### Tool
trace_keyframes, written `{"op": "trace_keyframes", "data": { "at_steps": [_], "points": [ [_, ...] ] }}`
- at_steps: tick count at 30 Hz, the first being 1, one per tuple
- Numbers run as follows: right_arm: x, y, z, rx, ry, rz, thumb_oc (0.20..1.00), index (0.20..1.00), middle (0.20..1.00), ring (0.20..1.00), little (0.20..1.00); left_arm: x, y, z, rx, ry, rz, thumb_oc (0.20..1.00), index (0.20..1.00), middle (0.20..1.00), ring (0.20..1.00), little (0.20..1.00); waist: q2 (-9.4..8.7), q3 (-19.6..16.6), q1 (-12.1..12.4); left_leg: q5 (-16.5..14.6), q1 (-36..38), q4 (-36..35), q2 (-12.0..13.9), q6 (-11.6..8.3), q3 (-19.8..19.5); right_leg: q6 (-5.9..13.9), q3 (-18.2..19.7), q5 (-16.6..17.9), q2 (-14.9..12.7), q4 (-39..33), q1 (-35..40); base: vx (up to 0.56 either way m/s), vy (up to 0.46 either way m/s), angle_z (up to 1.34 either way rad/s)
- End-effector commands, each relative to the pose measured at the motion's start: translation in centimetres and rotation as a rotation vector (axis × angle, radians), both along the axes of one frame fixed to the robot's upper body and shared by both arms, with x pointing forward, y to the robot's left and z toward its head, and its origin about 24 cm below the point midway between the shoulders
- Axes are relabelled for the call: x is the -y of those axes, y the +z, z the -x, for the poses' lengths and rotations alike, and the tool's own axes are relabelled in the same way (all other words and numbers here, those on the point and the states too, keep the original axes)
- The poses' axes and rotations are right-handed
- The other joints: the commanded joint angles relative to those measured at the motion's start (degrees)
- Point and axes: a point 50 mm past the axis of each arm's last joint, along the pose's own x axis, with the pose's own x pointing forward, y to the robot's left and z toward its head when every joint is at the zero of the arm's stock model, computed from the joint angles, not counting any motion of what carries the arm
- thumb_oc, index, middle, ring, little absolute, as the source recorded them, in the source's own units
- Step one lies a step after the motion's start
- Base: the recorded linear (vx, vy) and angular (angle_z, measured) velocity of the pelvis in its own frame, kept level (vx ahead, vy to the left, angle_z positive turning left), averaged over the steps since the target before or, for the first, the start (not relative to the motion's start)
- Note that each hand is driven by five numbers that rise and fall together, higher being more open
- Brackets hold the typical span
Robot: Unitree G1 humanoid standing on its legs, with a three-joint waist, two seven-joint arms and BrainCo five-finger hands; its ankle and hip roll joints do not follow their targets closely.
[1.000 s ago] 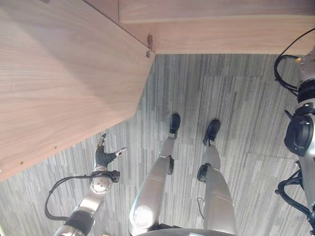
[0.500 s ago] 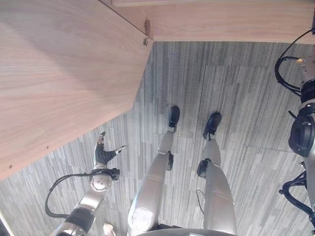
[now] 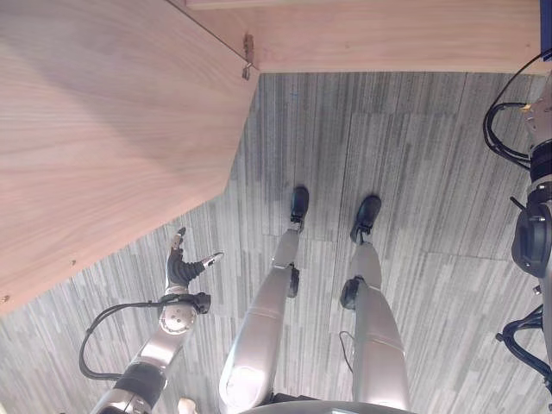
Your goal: Put the empty folder in the office cabinet
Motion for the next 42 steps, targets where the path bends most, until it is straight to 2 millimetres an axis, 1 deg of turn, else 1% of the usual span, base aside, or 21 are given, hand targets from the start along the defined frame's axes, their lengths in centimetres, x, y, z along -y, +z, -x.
{"op": "trace_keyframes", "data": {
  "at_steps": [1,3,4,5,7,8,9,11,12,14,17,20,28,31,34,35,36,37,39,40,42],
  "points": [
    [1.1,1.0,1.4,0.035,-0.093,0.13,0.2,0.2,0.2,0.2,0.2,-3.6,-0.3,1.1,-0.046,0.07,-0.1,1.0,1.0,1.0,1.0,1.0,-0.86,-3.1,2.3,-10.5,0.2,3.1,-1.7,-0.78,-2.7,6.48,2.5,-12.0,-7.0,13.2,-4.2,0.04,0.101,-0.09],
    [1.4,1.3,1.7,0.042,-0.107,0.133,0.2,0.2,0.2,0.2,0.2,-3.9,-0.3,0.9,-0.044,0.089,-0.098,1.0,1.0,1.0,1.0,1.0,-0.45,-1.7,2.5,-11.9,0.5,4.7,-1.8,-1.5,-2.8,6.86,1.7,-11.9,-8.5,13.9,-4.9,0.08,-0.003,-0.06],
    [1.9,1.3,2.0,0.043,-0.127,0.126,0.2,0.2,0.2,0.2,0.2,-3.8,-0.3,0.8,-0.041,0.095,-0.096,1.0,1.0,1.0,1.0,1.0,-0.48,-1.4,2.1,-12.1,0.7,4.1,-1.7,-2.05,-3.1,7.82,1.2,-8.6,-8.7,9.2,-4.0,0.08,-0.174,0.02],
    [2.4,1.0,2.2,0.04,-0.135,0.116,0.2,0.2,0.2,0.2,0.2,-3.8,-0.3,0.8,-0.043,0.098,-0.093,1.0,1.0,1.0,1.0,1.0,-0.24,-1.0,1.5,-11.0,0.6,3.7,-2.0,-2.11,-3.1,8.18,1.4,-5.6,-8.9,7.5,-5.4,0.05,-0.153,0.09],
    [2.4,0.9,2.2,0.04,-0.135,0.115,0.2,0.2,0.2,0.2,0.2,-3.8,-0.4,0.8,-0.044,0.098,-0.094,1.0,1.0,1.0,1.0,1.0,-0.2,-1.1,1.6,-10.8,0.6,3.4,-1.9,-2.1,-3.2,8.24,1.3,-5.2,-8.8,6.9,-5.2,0.06,-0.085,0.15],
    [3.4,0.1,2.6,0.025,-0.157,0.107,0.2,0.2,0.2,0.2,0.2,-3.4,-0.5,0.9,-0.048,0.088,-0.082,1.0,1.0,1.0,1.0,1.0,0.57,-0.8,0.5,-11.6,3.4,2.6,-1.1,-2.72,-4.6,9.02,3.8,-3.6,-8.3,3.3,-7.3,0.19,-0.247,0.21],
    [4.2,-0.3,3.0,0.028,-0.17,0.09,0.2,0.2,0.2,0.2,0.2,-3.2,-0.6,0.8,-0.052,0.072,-0.094,1.0,1.0,1.0,1.0,1.0,0.49,-0.2,0.3,-12.1,4.7,3.6,-1.8,-3.26,-5.8,8.75,4.5,-3.9,-8.3,1.0,-5.7,0.23,-0.308,0.23],
    [5.0,-0.9,3.3,0.019,-0.191,0.058,0.2,0.2,0.2,0.2,0.2,-3.7,-0.7,1.0,-0.067,0.08,-0.114,1.0,1.0,1.0,1.0,1.0,0.05,1.0,-0.5,-12.0,5.8,4.0,-1.9,-3.76,-5.9,8.86,2.3,-2.1,-9.2,0.7,-3.2,0.1,-0.331,0.35],
    [5.9,-0.9,3.9,0.015,-0.22,0.056,0.2,0.2,0.2,0.2,0.2,-3.9,-0.9,1.2,-0.071,0.093,-0.11,1.0,1.0,1.0,1.0,1.0,0.31,0.8,-0.6,-10.4,6.9,1.5,-1.2,-4.39,-6.8,8.87,0.2,-1.6,-9.3,0.4,-1.9,0.05,-0.318,0.58],
    [6.0,-0.8,4.0,0.008,-0.229,0.059,0.2,0.2,0.2,0.2,0.2,-3.7,-1.0,1.3,-0.072,0.089,-0.103,1.0,1.0,1.0,1.0,1.0,0.6,0.4,-0.6,-9.7,7.2,-0.1,-0.7,-4.59,-6.9,8.67,-0.6,-1.7,-9.1,0.2,-1.5,0.05,-0.16,0.28],
    [6.1,-0.7,3.9,-0.012,-0.238,0.066,0.2,0.2,0.2,0.2,0.2,-3.2,-2.0,1.9,-0.117,0.073,-0.107,1.0,1.0,1.0,1.0,1.0,0.72,-0.3,-0.3,-8.2,8.5,-3.8,1.3,-5.34,-6.9,8.01,-2.3,-2.6,-8.0,-0.2,-0.7,0.07,-0.121,0.01],
    [6.0,-0.5,3.7,-0.019,-0.231,0.056,0.2,0.2,0.2,0.2,0.2,-2.7,-2.3,2.1,-0.13,0.054,-0.102,1.0,1.0,1.0,1.0,1.0,1.23,-1.1,-0.1,-7.4,9.0,-6.4,2.5,-5.83,-6.6,7.28,-2.4,-3.6,-6.5,0.0,-1.1,0.05,-0.079,0.0],
    [6.0,-0.1,3.6,-0.029,-0.231,0.056,0.2,0.2,0.2,0.2,0.2,-2.5,-2.6,2.2,-0.141,0.053,-0.094,1.0,1.0,1.0,1.0,1.0,1.55,-2.6,-0.6,-7.5,8.0,-6.5,2.4,-6.68,-6.3,6.98,-2.1,-4.1,-5.3,-0.7,-1.1,0.01,-0.008,-0.02],
    [5.9,0.7,3.7,-0.029,-0.234,0.082,0.2,0.2,0.2,0.2,0.2,-2.8,-2.9,2.4,-0.157,0.067,-0.101,1.0,1.0,1.0,1.0,1.0,1.2,-3.3,-0.9,-7.3,7.0,-6.5,2.2,-7.04,-6.1,6.92,-2.0,-4.1,-5.1,-0.9,-1.8,0.0,0.0,0.0],
    [5.6,2.8,4.2,0.013,-0.222,0.142,0.2,0.2,0.2,0.2,0.2,-3.3,-3.0,2.6,-0.166,0.084,-0.094,1.0,1.0,1.0,1.0,1.0,0.61,-4.0,-0.8,-7.2,5.8,-6.5,2.1,-7.14,-6.1,6.83,-1.8,-4.1,-5.0,-0.9,-2.8,0.02,-0.012,-0.01],
    [5.5,3.8,4.5,0.037,-0.22,0.169,0.2,0.2,0.2,0.2,0.2,-3.4,-3.0,2.8,-0.17,0.087,-0.091,1.0,1.0,1.0,1.0,1.0,0.32,-4.7,-0.5,-8.4,5.9,-6.5,2.4,-7.29,-6.4,7.21,-1.2,-5.3,-4.5,-1.4,-2.3,0.01,-0.025,-0.03],
    [5.5,3.9,4.5,0.038,-0.22,0.171,0.2,0.2,0.2,0.2,0.2,-3.3,-3.0,2.8,-0.17,0.086,-0.088,1.0,1.0,1.0,1.0,1.0,0.39,-4.3,-0.6,-7.4,5.4,-6.5,2.2,-7.24,-6.1,6.78,-1.7,-4.2,-4.8,-1.0,-3.1,0.08,-0.044,-0.03],
    [5.4,5.2,5.1,0.078,-0.229,0.192,0.2,0.2,0.2,0.2,0.2,-3.5,-3.1,2.9,-0.175,0.088,-0.088,1.0,1.0,1.0,1.0,1.0,0.13,-5.1,-0.2,-8.5,5.4,-6.5,2.5,-7.41,-6.4,7.15,-1.1,-5.5,-4.4,-1.3,-2.8,0.01,-0.031,-0.01],
    [5.4,6.2,5.6,0.106,-0.236,0.197,0.2,0.2,0.2,0.2,0.2,-3.7,-3.2,3.0,-0.181,0.09,-0.093,1.0,1.0,1.0,1.0,1.0,0.05,-4.8,-0.1,-7.3,4.7,-6.5,2.2,-7.41,-6.3,6.71,-1.7,-4.4,-4.7,-0.9,-3.6,0.01,-0.022,0.0],
    [5.4,7.3,6.1,0.131,-0.244,0.214,0.2,0.2,0.2,0.2,0.2,-4.0,-3.2,3.2,-0.187,0.089,-0.102,1.0,1.0,1.0,1.0,1.0,-0.21,-5.5,0.5,-8.4,4.8,-6.5,2.8,-7.71,-6.7,7.08,-1.2,-5.9,-4.3,-1.3,-3.1,0.02,-0.052,-0.01],
    [5.0,8.7,6.6,0.157,-0.248,0.24,0.2,0.2,0.2,0.2,0.2,-4.0,-3.2,3.1,-0.188,0.083,-0.107,1.0,1.0,1.0,1.0,1.0,-0.28,-5.8,0.6,-8.2,4.2,-6.5,3.0,-8.03,-6.9,6.96,-1.3,-6.1,-4.2,-1.3,-3.6,0.05,-0.068,-0.02]
  ]
}}
